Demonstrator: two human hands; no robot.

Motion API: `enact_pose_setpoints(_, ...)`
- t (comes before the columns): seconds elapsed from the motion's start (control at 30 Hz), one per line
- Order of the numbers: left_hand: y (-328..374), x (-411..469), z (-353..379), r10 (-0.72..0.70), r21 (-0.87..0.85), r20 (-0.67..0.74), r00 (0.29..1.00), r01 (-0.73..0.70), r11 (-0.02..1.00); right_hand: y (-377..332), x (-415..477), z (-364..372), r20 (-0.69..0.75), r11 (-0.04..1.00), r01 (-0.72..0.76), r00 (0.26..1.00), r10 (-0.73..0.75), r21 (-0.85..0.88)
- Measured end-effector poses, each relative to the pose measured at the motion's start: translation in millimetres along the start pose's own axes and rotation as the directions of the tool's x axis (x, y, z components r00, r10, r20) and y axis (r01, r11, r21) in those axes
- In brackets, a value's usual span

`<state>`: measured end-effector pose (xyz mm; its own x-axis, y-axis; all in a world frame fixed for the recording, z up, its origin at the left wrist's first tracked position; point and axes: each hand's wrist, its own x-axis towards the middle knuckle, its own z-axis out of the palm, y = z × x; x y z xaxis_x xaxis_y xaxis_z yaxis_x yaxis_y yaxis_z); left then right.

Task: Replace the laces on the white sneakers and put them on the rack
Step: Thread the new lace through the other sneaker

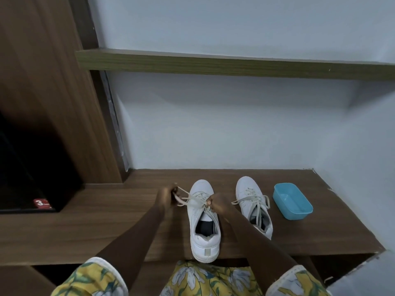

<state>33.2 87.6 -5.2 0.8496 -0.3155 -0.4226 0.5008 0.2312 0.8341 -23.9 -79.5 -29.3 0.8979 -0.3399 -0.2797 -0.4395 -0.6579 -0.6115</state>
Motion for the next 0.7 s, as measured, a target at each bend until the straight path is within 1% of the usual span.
enact_pose_setpoints(0.03, 6.5, 3.1, -9.3, -0.002, -0.048, -0.017, 1.000, 0.001, 0.999, 1.9, -1.7, -0.3, -0.018, 1.000, 0.010, 1.000, -0.011, -0.030)
enact_pose_setpoints(0.1, 19.0, 13.2, -26.1, 0.030, -0.032, -0.093, 0.995, -0.033, 0.999, 3.4, -4.9, -2.1, -0.031, 0.999, 0.015, 0.999, -0.016, -0.030)
enact_pose_setpoints(0.17, 24.3, 16.1, -38.2, 0.138, 0.142, -0.187, 0.973, -0.112, 0.983, 6.2, -2.1, 0.3, -0.028, 0.999, 0.047, 0.999, -0.047, 0.020)
enact_pose_setpoints(0.23, 30.7, 17.3, -45.0, 0.252, 0.337, -0.228, 0.941, -0.166, 0.927, 4.9, -3.9, -1.4, -0.018, 0.995, 0.090, 0.996, -0.090, 0.033)
enact_pose_setpoints(0.27, 34.6, 17.9, -48.5, 0.325, 0.479, -0.210, 0.922, -0.193, 0.856, 4.3, -5.2, -2.1, -0.017, 0.994, 0.101, 0.995, -0.100, 0.032)
enact_pose_setpoints(0.3, 38.3, 18.1, -50.9, 0.398, 0.642, -0.166, 0.902, -0.208, 0.738, 4.3, -6.1, -3.4, -0.019, 0.993, 0.112, 0.994, -0.112, 0.029)
enact_pose_setpoints(0.33, 41.2, 17.3, -53.4, 0.449, 0.796, -0.114, 0.886, -0.189, 0.575, 4.7, -6.0, -3.9, -0.020, 0.992, 0.123, 0.992, -0.123, 0.028)
enact_pose_setpoints(0.37, 44.8, 14.8, -55.2, 0.494, 0.901, -0.076, 0.866, -0.153, 0.406, 5.6, -5.6, -4.6, -0.014, 0.991, 0.131, 0.991, -0.131, 0.021)
enact_pose_setpoints(0.4, 48.7, 10.9, -56.7, 0.533, 0.954, -0.052, 0.845, -0.116, 0.276, 5.8, -5.9, -4.8, -0.008, 0.990, 0.137, 0.990, -0.137, 0.008)
enact_pose_setpoints(0.43, 52.2, 6.9, -57.7, 0.560, 0.979, -0.034, 0.828, -0.085, 0.186, 5.9, -6.2, -5.6, -0.009, 0.989, 0.147, 0.989, -0.147, -0.007)
enact_pose_setpoints(0.5, 52.5, 5.4, -59.2, 0.587, 0.997, 0.003, 0.809, -0.051, 0.065, 6.2, -6.8, -5.5, -0.024, 0.986, 0.163, 0.986, -0.164, -0.020)
enact_pose_setpoints(0.57, 48.1, 6.3, -56.7, 0.562, 0.999, 0.042, 0.826, -0.031, -0.029, 6.1, -7.2, -4.5, -0.029, 0.978, 0.202, 0.979, -0.204, -0.046)
enact_pose_setpoints(0.6, 44.6, 7.8, -53.6, 0.551, 0.998, 0.055, 0.833, -0.038, -0.043, 5.0, -8.4, -5.1, -0.018, 0.974, 0.218, 0.975, -0.220, -0.068)
enact_pose_setpoints(0.67, 35.4, 10.0, -44.3, 0.484, 0.996, 0.086, 0.871, -0.070, -0.051, 4.3, -10.0, -6.7, -0.016, 0.961, 0.254, 0.966, -0.257, -0.105)
enact_pose_setpoints(0.7, 28.3, 9.7, -36.7, 0.429, 0.990, 0.141, 0.892, -0.122, -0.071, 5.6, -9.5, -7.3, -0.023, 0.960, 0.261, 0.964, -0.264, -0.103)
